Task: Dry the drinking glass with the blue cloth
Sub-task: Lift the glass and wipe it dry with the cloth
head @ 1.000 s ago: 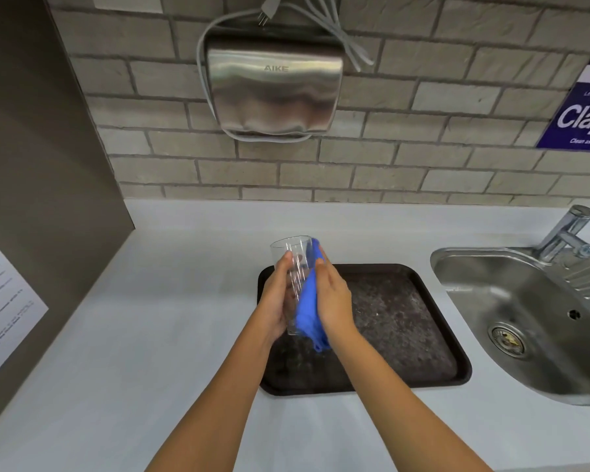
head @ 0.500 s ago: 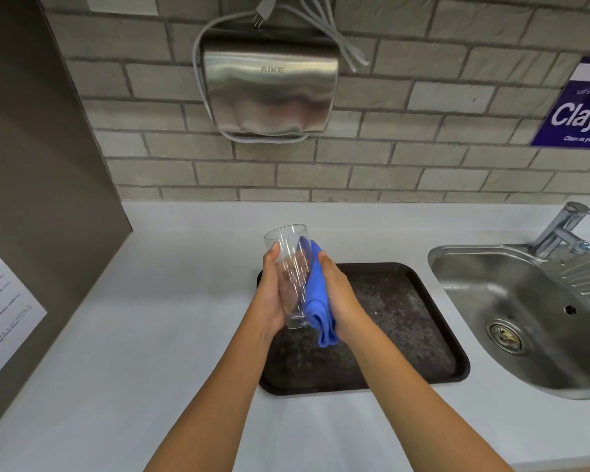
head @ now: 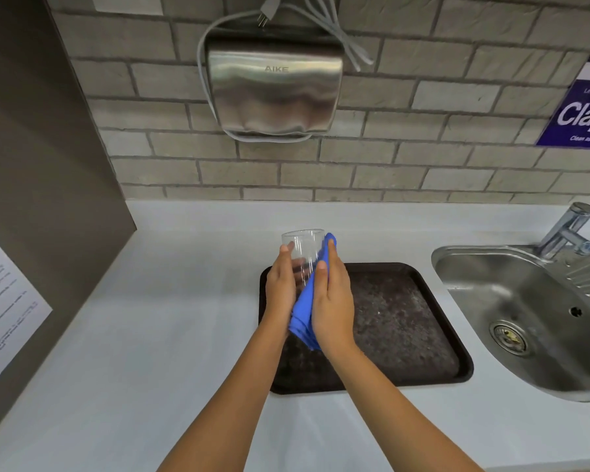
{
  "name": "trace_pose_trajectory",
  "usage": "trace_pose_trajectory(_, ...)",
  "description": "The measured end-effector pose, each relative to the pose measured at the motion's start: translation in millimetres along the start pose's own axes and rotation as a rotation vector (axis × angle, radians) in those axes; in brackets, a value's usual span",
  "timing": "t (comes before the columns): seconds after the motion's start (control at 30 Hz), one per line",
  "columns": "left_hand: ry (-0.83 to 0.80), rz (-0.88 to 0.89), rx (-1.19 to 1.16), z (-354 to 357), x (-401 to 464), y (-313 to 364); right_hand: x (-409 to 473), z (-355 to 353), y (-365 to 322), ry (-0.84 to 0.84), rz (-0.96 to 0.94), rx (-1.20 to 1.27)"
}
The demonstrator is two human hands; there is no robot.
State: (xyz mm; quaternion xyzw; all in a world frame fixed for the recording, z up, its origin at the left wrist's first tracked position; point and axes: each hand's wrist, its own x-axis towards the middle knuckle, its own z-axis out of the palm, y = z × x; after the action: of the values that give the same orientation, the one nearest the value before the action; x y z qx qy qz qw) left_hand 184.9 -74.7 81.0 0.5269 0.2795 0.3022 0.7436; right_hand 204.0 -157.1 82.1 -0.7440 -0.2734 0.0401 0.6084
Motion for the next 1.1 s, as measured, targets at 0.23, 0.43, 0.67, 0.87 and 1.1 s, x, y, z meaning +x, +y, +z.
trace_pose_trajectory(0.23, -0.125, 0.037, -0.047, -7.9, -0.3, 1.8, 8.2, 1.8, -8.5, -0.056, -0.087, -0.049)
trace_pose_trajectory(0.43, -0.093, -0.048, -0.069, -9.1, 0.9, 5.8, 35.1, -9.8, -16.7, -0.189, 0.406, 0.379)
trace_pose_trajectory(0.67, -0.135, -0.029, -0.037, -13.5, 7.8, 13.3, 13.3, 6.7, -21.2, -0.151, -0.106, -0.153)
trace_pose_trajectory(0.87, -0.163, -0.153, -0.15, -9.3, -1.3, 21.2, 54.1, -11.3, -27.0, -0.243, 0.372, 0.318)
trace_pose_trajectory(1.1, -0.158, -0.174, -0.177, -4.5, 5.8, 16.0, 43.4, -8.6, -24.1, -0.176, 0.36, 0.292)
